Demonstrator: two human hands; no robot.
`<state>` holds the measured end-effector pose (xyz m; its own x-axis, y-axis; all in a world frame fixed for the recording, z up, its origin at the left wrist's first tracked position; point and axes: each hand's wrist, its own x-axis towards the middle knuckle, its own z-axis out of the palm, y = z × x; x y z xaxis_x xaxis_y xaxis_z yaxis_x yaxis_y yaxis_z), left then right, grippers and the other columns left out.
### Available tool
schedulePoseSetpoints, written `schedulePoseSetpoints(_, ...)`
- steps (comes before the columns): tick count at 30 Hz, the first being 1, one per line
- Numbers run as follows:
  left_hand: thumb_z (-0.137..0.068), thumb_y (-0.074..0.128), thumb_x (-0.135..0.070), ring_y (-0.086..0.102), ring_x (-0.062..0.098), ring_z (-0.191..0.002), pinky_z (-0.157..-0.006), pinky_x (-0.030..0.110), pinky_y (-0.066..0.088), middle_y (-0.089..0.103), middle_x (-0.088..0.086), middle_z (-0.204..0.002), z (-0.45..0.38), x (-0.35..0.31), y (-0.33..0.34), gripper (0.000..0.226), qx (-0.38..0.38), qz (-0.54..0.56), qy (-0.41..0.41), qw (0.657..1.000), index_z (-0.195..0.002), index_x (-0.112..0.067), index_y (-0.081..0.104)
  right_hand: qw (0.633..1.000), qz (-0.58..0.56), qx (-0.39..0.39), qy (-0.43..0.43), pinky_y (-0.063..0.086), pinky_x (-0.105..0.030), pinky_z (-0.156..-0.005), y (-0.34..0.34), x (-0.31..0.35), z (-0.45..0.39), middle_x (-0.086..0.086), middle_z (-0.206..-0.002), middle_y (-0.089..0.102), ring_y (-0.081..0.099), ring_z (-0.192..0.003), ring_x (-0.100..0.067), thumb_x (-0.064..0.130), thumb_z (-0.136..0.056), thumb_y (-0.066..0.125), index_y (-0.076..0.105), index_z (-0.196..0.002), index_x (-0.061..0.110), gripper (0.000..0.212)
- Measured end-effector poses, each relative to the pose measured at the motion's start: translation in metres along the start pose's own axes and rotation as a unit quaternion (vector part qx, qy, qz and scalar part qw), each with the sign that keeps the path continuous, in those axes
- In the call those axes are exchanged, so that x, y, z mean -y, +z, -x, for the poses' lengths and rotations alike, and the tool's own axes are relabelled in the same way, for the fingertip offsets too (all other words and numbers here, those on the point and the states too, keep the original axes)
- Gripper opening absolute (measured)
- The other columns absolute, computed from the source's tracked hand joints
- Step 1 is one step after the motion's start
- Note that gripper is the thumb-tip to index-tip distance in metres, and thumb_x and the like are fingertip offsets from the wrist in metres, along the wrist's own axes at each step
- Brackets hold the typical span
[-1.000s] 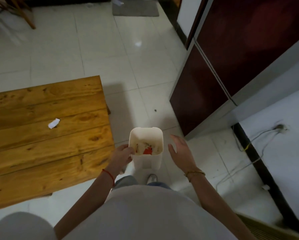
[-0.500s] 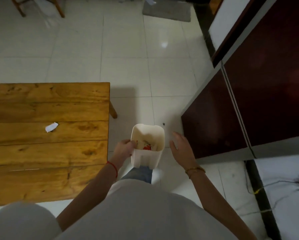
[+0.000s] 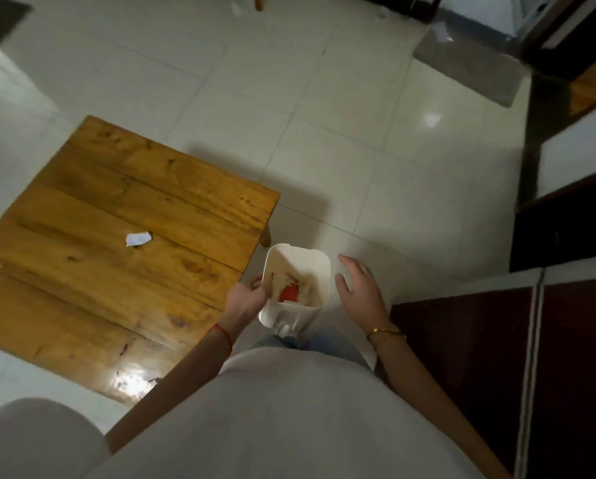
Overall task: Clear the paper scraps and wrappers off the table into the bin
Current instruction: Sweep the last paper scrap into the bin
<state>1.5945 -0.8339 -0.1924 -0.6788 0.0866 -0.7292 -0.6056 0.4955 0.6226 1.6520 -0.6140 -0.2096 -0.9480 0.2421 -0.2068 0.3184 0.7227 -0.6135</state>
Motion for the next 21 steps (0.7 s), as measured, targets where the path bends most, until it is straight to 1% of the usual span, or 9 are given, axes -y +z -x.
schedulePoseSetpoints(3,-0.087,0.054,-0.024,0.060,0.023,-0.100,-0.092,0.032,0.049,0.068,0.008,-0.115,-0.009,-0.004,-0.006,0.042,-0.044,0.048,-0.011,0.998,-0.128,-0.016,0.060,0.998,0.021,0.051,-0.042,0.033,-0.032,-0.110,-0.002,0.013,-0.045,-0.005,-0.142,0.047,0.040,-0.131,-0.018,0.023,-0.097,0.046,0.045,-0.138,0.012,0.042)
schedulePoseSetpoints(6,-0.090,0.053,-0.036,0.061,0.019,-0.096,-0.084,0.026,0.047,0.068,-0.003,-0.101,-0.011,-0.005,-0.008,0.036,-0.091,0.080,-0.025,0.992,-0.122,-0.025,0.064,0.988,0.045,0.107,-0.101,0.032,-0.032,-0.109,-0.001,0.026,-0.085,-0.005,-0.142,0.046,0.040,-0.132,-0.019,0.024,-0.097,0.046,0.044,-0.138,0.014,0.042)
schedulePoseSetpoints(9,-0.081,0.053,-0.034,0.056,0.019,-0.089,-0.076,0.025,0.042,0.065,-0.001,-0.097,-0.014,-0.003,-0.006,0.043,-0.129,0.125,-0.061,0.982,-0.122,-0.026,0.063,0.974,0.065,0.162,-0.147,0.033,-0.031,-0.107,0.003,0.035,-0.121,-0.005,-0.141,0.047,0.040,-0.132,-0.020,0.025,-0.097,0.046,0.044,-0.139,0.015,0.043)
schedulePoseSetpoints(11,-0.078,0.054,-0.026,0.055,0.020,-0.087,-0.071,0.023,0.042,0.064,0.000,-0.095,-0.017,-0.002,-0.004,0.045,-0.153,0.148,-0.090,0.973,-0.122,-0.026,0.063,0.961,0.078,0.198,-0.179,0.033,-0.029,-0.105,0.007,0.040,-0.142,-0.004,-0.141,0.047,0.041,-0.131,-0.020,0.027,-0.098,0.046,0.044,-0.139,0.016,0.043)
schedulePoseSetpoints(14,-0.075,0.056,-0.020,0.059,0.024,-0.089,-0.077,0.029,0.051,0.068,0.005,-0.095,-0.020,0.000,0.006,0.042,-0.194,0.208,-0.119,0.951,-0.115,-0.020,0.067,0.931,0.108,0.257,-0.235,0.031,-0.023,-0.100,0.016,0.050,-0.174,-0.003,-0.142,0.047,0.042,-0.130,-0.018,0.029,-0.098,0.045,0.043,-0.140,0.018,0.043)
schedulePoseSetpoints(16,-0.073,0.057,-0.024,0.062,0.017,-0.084,-0.065,0.017,0.049,0.068,0.000,-0.089,-0.021,0.002,0.017,0.034,-0.233,0.251,-0.126,0.931,-0.104,-0.024,0.069,0.911,0.113,0.294,-0.265,0.031,-0.023,-0.099,0.023,0.058,-0.191,-0.003,-0.143,0.045,0.043,-0.130,-0.018,0.029,-0.098,0.045,0.042,-0.140,0.018,0.043)
schedulePoseSetpoints(18,-0.080,0.059,-0.021,0.061,0.005,-0.077,-0.057,0.006,0.042,0.067,-0.005,-0.090,-0.024,0.002,0.028,0.030,-0.265,0.290,-0.135,0.910,-0.109,-0.024,0.069,0.892,0.119,0.323,-0.291,0.033,-0.025,-0.100,0.031,0.066,-0.205,-0.003,-0.144,0.044,0.043,-0.130,-0.018,0.029,-0.099,0.044,0.042,-0.141,0.018,0.043)
schedulePoseSetpoints(19,-0.082,0.059,-0.020,0.061,0.005,-0.078,-0.061,0.007,0.044,0.067,-0.005,-0.094,-0.025,0.003,0.034,0.032,-0.276,0.304,-0.139,0.901,-0.114,-0.024,0.068,0.883,0.125,0.334,-0.304,0.033,-0.026,-0.101,0.036,0.069,-0.210,-0.003,-0.145,0.043,0.043,-0.130,-0.019,0.029,-0.099,0.044,0.041,-0.141,0.018,0.044)
schedulePoseSetpoints(21,-0.084,0.058,-0.023,0.059,0.014,-0.088,-0.076,0.021,0.046,0.065,-0.004,-0.099,-0.028,0.004,0.043,0.037,-0.291,0.320,-0.156,0.888,-0.120,-0.025,0.065,0.866,0.136,0.353,-0.327,0.035,-0.030,-0.104,0.044,0.073,-0.219,-0.002,-0.147,0.041,0.042,-0.131,-0.019,0.029,-0.099,0.043,0.041,-0.141,0.018,0.044)
